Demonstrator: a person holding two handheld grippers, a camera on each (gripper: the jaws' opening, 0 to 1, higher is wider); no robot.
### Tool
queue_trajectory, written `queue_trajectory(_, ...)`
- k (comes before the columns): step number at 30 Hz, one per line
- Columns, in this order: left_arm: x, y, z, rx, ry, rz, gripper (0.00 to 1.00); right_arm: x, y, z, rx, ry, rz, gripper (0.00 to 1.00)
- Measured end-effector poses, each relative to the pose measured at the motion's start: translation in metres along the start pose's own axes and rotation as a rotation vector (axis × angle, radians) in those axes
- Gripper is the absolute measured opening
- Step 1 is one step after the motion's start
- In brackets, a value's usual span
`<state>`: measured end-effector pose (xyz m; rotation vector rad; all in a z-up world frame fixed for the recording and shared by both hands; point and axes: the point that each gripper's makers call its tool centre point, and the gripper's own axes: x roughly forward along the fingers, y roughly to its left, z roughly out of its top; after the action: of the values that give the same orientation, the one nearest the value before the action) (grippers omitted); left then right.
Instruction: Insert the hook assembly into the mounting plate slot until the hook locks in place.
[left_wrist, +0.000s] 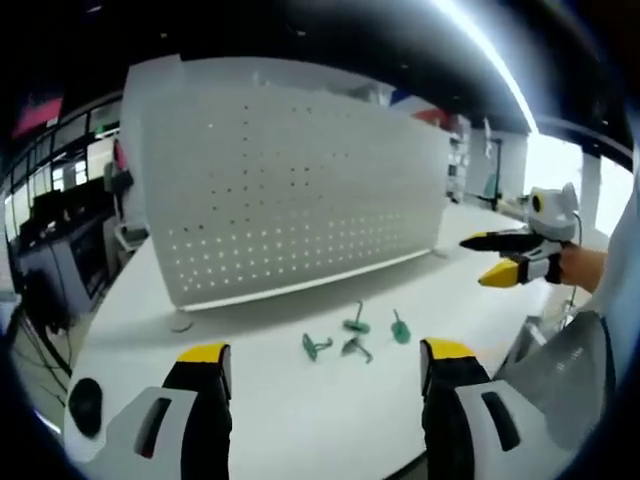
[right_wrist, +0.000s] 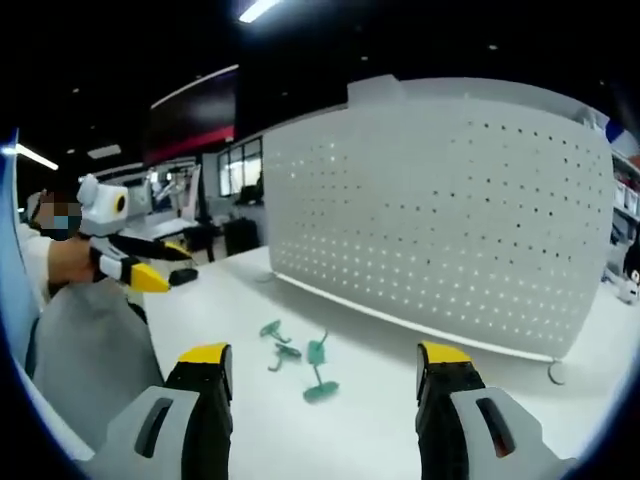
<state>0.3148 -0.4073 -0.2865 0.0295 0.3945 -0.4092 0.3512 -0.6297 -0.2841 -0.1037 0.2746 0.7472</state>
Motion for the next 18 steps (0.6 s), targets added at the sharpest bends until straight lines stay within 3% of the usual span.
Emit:
queue_trajectory(11, 0.018, -0.012, 0.01, 0.029, 0.026, -0.023, 0.75, 0.003, -0.007, -0.003, 0.015, -0.001, 0.006, 0.76)
queue_trajectory(18, 0.034, -0.005, 0.012, 0.035, 0.036, -0.018, 0.67, 0.005, -0.01, -0.004, 0.016, -0.005, 0.0, 0.76)
